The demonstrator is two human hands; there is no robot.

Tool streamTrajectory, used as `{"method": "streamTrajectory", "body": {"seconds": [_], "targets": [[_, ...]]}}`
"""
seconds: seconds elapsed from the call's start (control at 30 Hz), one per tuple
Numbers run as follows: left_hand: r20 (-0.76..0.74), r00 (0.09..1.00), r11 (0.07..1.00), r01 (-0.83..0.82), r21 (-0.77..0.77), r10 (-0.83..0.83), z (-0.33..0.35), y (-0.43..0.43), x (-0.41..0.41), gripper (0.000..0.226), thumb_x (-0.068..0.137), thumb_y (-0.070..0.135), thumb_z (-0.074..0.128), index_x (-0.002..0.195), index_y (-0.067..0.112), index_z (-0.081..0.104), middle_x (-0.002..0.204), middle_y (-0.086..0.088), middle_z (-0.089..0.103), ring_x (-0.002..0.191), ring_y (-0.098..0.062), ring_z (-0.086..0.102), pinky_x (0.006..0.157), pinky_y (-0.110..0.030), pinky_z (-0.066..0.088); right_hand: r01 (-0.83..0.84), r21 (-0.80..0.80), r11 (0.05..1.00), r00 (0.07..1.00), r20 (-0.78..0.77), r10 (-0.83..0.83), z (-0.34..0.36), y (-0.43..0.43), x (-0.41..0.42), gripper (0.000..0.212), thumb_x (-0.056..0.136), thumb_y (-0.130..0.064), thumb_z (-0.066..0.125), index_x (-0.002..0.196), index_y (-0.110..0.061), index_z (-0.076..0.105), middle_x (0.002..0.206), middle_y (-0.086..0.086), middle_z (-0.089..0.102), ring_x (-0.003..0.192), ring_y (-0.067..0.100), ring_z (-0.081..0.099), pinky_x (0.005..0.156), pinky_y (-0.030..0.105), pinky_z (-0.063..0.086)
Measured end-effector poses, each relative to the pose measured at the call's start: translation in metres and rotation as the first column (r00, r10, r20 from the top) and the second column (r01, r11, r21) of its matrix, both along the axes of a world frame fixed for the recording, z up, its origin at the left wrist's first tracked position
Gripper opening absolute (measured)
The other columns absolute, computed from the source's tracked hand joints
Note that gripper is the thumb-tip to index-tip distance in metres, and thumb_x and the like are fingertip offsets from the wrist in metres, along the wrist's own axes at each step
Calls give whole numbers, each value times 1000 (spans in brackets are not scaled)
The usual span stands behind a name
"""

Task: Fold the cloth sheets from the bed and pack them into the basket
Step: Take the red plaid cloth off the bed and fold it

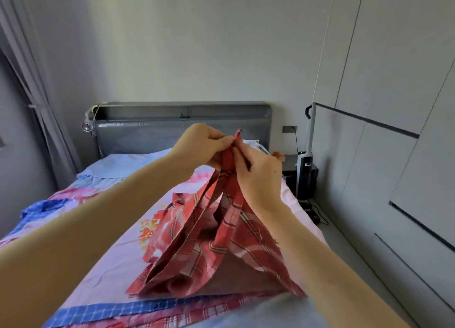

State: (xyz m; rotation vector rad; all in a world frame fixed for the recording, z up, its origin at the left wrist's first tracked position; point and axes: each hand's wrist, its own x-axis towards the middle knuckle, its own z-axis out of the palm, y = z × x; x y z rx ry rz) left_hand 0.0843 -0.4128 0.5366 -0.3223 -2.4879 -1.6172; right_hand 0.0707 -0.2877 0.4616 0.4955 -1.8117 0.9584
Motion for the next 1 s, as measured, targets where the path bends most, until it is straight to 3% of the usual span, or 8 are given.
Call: {"method": "streamTrajectory", "body": {"seconds": [0.2, 0.37, 0.63, 0.7, 0.77, 0.83, 0.9, 1.0], "targets": [[125, 989, 991, -92, 98, 79, 2, 4, 22, 29, 87, 18, 66, 65, 0, 62, 49, -4, 65, 44, -13, 64, 48, -22, 55, 110, 186, 976, 989, -121, -88, 2, 11, 24, 31, 96, -28, 49, 108, -13, 72, 54, 0, 61, 42, 15, 50, 44, 33, 38], [225, 971, 979, -121, 162, 83, -16, 18, 30, 25, 87, 12, 65, 66, -1, 61, 49, -8, 63, 42, -15, 63, 52, -26, 58, 167, 384, 908, 983, -136, -124, -9, 24, 41, 21, 87, -14, 60, 103, -10, 73, 40, -2, 46, 32, 12, 31, 31, 23, 27], [230, 968, 989, -120, 85, 98, -31, 27, 35, 25, 76, 19, 77, 72, -4, 68, 66, -14, 67, 52, -18, 64, 52, -22, 55, 257, 599, 758, 966, -171, -192, -24, 35, 42, 27, 68, -8, 80, 93, -8, 71, 36, -3, 39, 28, 13, 28, 34, 21, 19], [224, 968, 990, -129, 54, 114, -34, 26, 36, 15, 76, 8, 74, 71, -4, 66, 68, -15, 66, 50, -17, 63, 54, -23, 57, 210, 622, 755, 977, -154, -146, -26, 37, 46, 17, 80, -16, 69, 95, -8, 71, 38, -3, 42, 28, 15, 34, 35, 20, 23], [187, 974, 991, -135, 15, 130, -37, 25, 38, 14, 79, 4, 71, 68, 2, 64, 69, -14, 66, 53, -19, 64, 63, -28, 59, 122, 600, 791, 992, -99, -78, -26, 42, 49, 34, 94, -32, 46, 98, -11, 72, 40, -2, 47, 31, 16, 41, 38, 20, 24], [136, 984, 993, -108, -37, 112, -41, 22, 43, 12, 81, 4, 70, 70, 7, 66, 72, -14, 69, 61, -25, 67, 76, -36, 59, -3, 493, 870, 1000, 2, 2, -24, 53, 52, 46, 98, -44, 35, 97, -20, 74, 50, -5, 57, 42, 13, 50, 43, 22, 35], [71, 994, 993, -75, -88, 81, -42, 21, 51, 12, 79, 3, 71, 72, 12, 67, 76, -14, 72, 68, -29, 69, 80, -41, 57, -72, 375, 924, 996, 82, 45, -21, 61, 54, 43, 93, -52, 42, 106, -22, 71, 77, -7, 70, 68, 9, 60, 63, 25, 48], [-40, 999, 974, -36, -226, 28, -37, 20, 66, 16, 76, 4, 73, 73, 19, 68, 80, -10, 73, 77, -28, 70, 81, -39, 56, -290, 370, 883, 925, 346, 158, -1, 64, 58, 50, 87, -37, 62, 133, -18, 53, 127, -7, 59, 115, 3, 48, 98, 18, 31]]}}
